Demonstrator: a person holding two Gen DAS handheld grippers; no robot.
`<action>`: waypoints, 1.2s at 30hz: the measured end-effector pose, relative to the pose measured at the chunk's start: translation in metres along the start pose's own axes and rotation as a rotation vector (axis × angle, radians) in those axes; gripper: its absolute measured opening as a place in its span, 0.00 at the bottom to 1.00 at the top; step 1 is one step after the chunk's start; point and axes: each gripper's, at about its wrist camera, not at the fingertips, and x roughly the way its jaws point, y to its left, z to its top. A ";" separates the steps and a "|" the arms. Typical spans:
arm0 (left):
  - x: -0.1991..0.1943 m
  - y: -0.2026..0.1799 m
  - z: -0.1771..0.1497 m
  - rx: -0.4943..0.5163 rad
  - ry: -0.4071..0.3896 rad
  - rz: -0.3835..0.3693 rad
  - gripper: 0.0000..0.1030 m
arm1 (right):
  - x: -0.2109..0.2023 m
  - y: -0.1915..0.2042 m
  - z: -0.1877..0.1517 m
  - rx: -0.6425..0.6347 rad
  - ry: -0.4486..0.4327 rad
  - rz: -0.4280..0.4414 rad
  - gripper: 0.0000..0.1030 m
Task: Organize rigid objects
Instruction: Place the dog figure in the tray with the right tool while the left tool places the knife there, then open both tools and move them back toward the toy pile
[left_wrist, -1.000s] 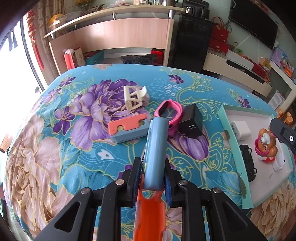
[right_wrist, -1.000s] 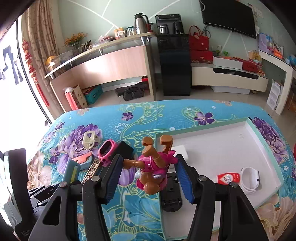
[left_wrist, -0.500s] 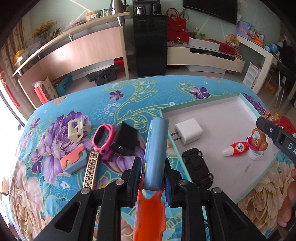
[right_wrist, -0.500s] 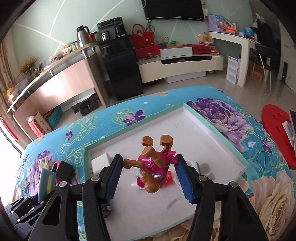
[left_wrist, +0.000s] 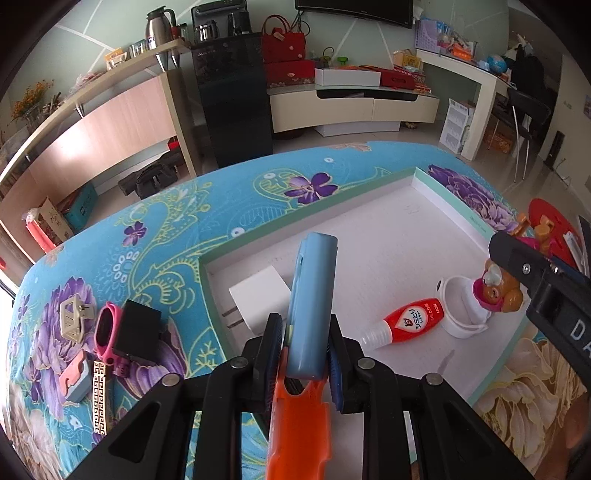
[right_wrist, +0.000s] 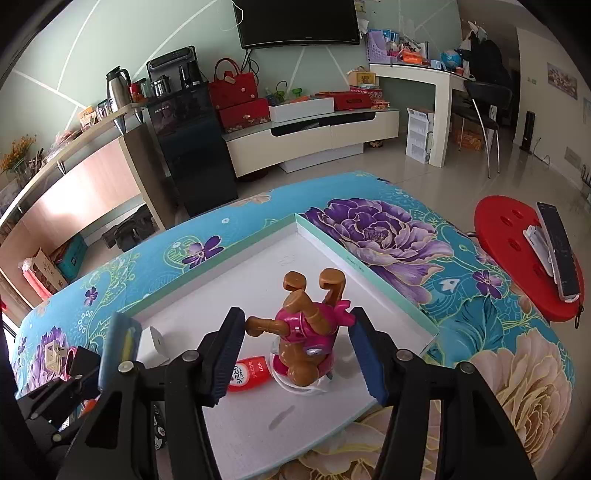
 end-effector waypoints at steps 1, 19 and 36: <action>0.002 -0.001 -0.001 0.000 0.003 0.003 0.24 | 0.001 0.000 0.000 -0.002 0.001 0.000 0.58; 0.006 0.001 -0.006 -0.014 0.020 0.037 0.48 | 0.015 0.007 -0.006 -0.051 0.053 -0.012 0.65; 0.004 0.050 -0.011 -0.160 0.056 0.147 0.83 | 0.031 0.009 -0.014 -0.054 0.145 -0.029 0.84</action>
